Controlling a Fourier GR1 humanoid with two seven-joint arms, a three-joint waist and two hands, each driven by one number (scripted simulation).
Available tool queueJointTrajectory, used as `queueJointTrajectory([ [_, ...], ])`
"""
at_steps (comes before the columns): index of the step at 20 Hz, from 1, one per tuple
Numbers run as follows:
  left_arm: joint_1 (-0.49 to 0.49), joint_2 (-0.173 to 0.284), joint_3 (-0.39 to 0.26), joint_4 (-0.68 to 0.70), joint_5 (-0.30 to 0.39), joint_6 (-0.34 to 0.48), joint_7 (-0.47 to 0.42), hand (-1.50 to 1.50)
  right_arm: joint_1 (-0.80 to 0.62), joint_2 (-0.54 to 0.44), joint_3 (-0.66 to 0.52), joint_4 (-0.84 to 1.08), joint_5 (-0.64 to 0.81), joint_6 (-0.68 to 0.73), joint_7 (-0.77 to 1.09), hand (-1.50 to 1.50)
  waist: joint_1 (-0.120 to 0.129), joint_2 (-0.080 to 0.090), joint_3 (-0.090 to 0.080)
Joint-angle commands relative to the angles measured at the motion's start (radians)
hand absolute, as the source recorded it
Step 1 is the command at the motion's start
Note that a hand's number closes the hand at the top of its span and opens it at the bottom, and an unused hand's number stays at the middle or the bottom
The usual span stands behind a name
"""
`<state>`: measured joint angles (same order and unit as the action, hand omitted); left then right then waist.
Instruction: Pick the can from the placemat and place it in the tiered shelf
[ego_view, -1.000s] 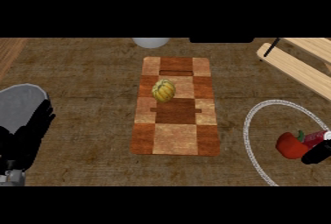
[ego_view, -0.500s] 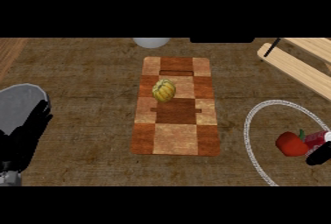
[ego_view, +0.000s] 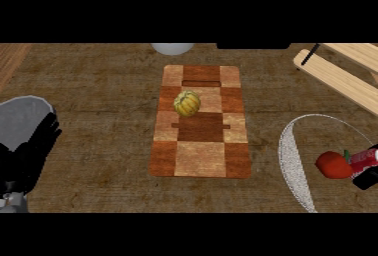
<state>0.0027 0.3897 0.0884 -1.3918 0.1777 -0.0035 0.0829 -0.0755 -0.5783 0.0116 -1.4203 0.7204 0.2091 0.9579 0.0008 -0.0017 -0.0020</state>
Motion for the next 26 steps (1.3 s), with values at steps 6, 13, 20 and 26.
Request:
queueJointTrajectory([
  [6, 0.037, -0.054, 0.024, -0.05, -0.049, -0.01, 0.003, 0.0, -0.027, 0.031, -0.014, 0.08, 0.124, 0.016, -0.075, 1.5, 0.002, 0.001, 0.002],
  [13, 0.02, -0.05, 0.039, -0.077, -0.063, -0.022, 0.068, 0.0, 0.045, 0.018, -0.024, -0.123, 0.194, 0.008, -0.061, 1.5, -0.005, 0.0, 0.002],
  [20, -0.01, -0.062, 0.018, -0.028, -0.071, -0.052, 0.012, 0.0, -0.296, 0.142, 0.073, 0.004, 0.184, -0.048, -0.172, 1.5, 0.049, 0.013, 0.004],
  [26, -0.014, -0.015, 0.085, -0.012, -0.033, -0.088, 0.039, 0.0, -0.457, 0.181, 0.049, -0.007, 0.167, -0.037, -0.194, 1.5, 0.01, 0.003, 0.002],
])
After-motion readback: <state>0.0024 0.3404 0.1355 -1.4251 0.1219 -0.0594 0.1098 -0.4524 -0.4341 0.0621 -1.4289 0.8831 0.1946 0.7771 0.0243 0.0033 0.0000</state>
